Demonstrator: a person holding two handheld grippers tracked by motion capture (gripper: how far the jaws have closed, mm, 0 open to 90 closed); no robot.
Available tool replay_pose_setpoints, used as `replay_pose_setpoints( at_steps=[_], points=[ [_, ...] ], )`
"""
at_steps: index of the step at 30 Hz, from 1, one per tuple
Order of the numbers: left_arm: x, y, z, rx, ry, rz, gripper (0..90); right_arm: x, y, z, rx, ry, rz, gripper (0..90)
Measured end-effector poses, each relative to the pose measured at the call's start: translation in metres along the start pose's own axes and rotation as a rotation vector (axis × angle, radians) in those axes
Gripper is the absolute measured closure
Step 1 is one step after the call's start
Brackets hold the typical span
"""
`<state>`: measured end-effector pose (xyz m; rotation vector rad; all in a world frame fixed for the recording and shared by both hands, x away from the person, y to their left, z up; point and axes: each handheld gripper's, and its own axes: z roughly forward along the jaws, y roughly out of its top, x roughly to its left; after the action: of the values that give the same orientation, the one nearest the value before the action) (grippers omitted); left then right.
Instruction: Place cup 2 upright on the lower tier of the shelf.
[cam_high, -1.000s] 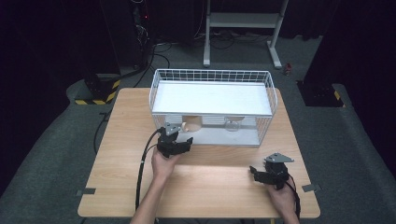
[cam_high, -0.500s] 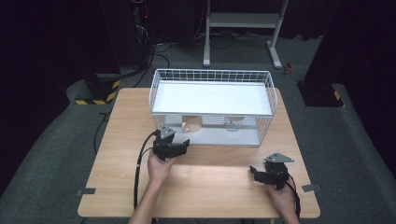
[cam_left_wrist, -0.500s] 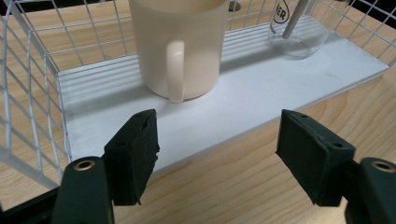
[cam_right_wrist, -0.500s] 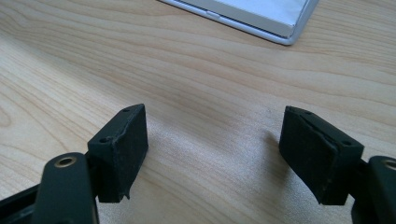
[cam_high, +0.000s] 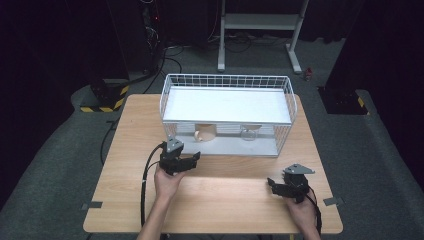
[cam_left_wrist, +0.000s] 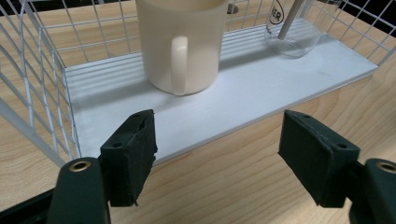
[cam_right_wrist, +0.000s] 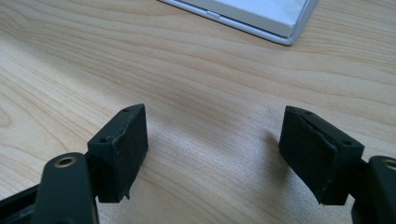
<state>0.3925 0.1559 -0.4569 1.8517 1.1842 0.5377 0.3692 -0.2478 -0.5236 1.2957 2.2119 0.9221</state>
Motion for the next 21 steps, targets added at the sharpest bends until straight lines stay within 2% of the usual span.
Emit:
replay_pose_setpoints(
  at_steps=[4,8,14,18,21],
  points=[
    [0.000,-0.001,-0.003,0.002,-0.002,0.001,27.1,0.000,0.000,0.000,0.000,0.001,0.001,23.6],
    [0.002,-0.004,-0.008,-0.009,-0.008,-0.018,26.8,0.000,0.000,0.000,0.000,0.001,0.002,23.6],
    [0.002,-0.007,-0.014,-0.016,-0.011,-0.024,26.6,0.000,0.000,0.000,0.001,0.001,0.002,23.6],
    [0.003,-0.009,-0.017,-0.013,-0.010,-0.014,26.4,0.000,0.000,0.000,0.000,0.002,0.003,23.6],
    [0.004,-0.011,-0.020,-0.019,-0.011,-0.024,26.1,0.000,0.000,0.000,0.000,0.001,0.001,23.6]
  ],
)
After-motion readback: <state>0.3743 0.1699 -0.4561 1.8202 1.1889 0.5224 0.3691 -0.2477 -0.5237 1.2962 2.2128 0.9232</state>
